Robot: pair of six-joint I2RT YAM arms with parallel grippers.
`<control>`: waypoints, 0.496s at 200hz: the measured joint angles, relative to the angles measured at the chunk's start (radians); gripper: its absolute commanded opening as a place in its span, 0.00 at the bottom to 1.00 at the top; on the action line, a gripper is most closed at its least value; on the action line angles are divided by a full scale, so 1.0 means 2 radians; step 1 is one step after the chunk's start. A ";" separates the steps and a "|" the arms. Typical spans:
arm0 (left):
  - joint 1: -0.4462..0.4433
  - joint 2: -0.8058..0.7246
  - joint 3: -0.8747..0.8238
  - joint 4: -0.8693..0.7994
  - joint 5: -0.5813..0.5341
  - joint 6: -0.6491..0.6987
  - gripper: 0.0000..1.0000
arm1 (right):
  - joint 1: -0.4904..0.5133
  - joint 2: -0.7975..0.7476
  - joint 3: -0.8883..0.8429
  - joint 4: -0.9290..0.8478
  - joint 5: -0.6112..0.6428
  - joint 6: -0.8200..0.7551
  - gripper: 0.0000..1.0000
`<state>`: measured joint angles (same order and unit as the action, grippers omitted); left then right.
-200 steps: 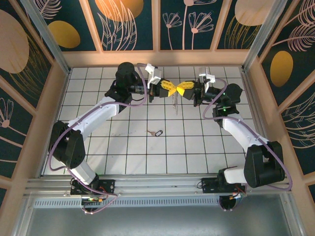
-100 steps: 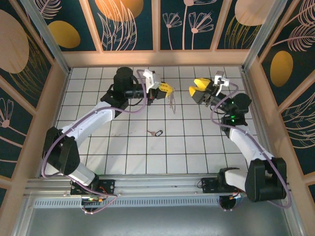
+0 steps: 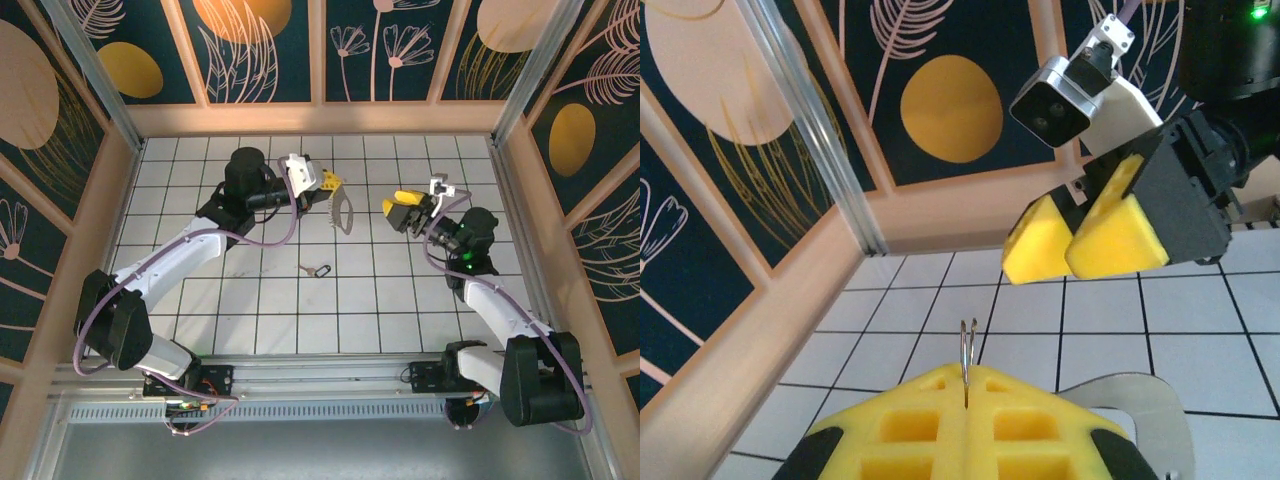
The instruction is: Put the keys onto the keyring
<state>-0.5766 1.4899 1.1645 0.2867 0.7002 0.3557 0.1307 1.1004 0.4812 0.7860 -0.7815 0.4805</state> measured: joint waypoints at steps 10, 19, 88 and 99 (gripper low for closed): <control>0.000 0.000 -0.002 0.000 -0.004 0.005 0.00 | 0.007 0.000 -0.003 -0.007 0.006 -0.003 0.69; 0.000 -0.002 -0.004 0.000 -0.008 0.008 0.00 | 0.015 0.000 -0.003 -0.016 0.013 -0.006 0.69; 0.000 -0.021 -0.023 0.001 -0.033 0.021 0.00 | 0.107 0.026 -0.003 -0.060 0.088 -0.032 0.70; 0.000 -0.024 -0.027 0.001 -0.038 0.021 0.00 | 0.127 0.033 -0.003 -0.070 0.109 -0.032 0.70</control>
<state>-0.5766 1.4422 1.1103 0.2878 0.6235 0.3981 0.3843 1.1656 0.4747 0.6460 -0.5629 0.4160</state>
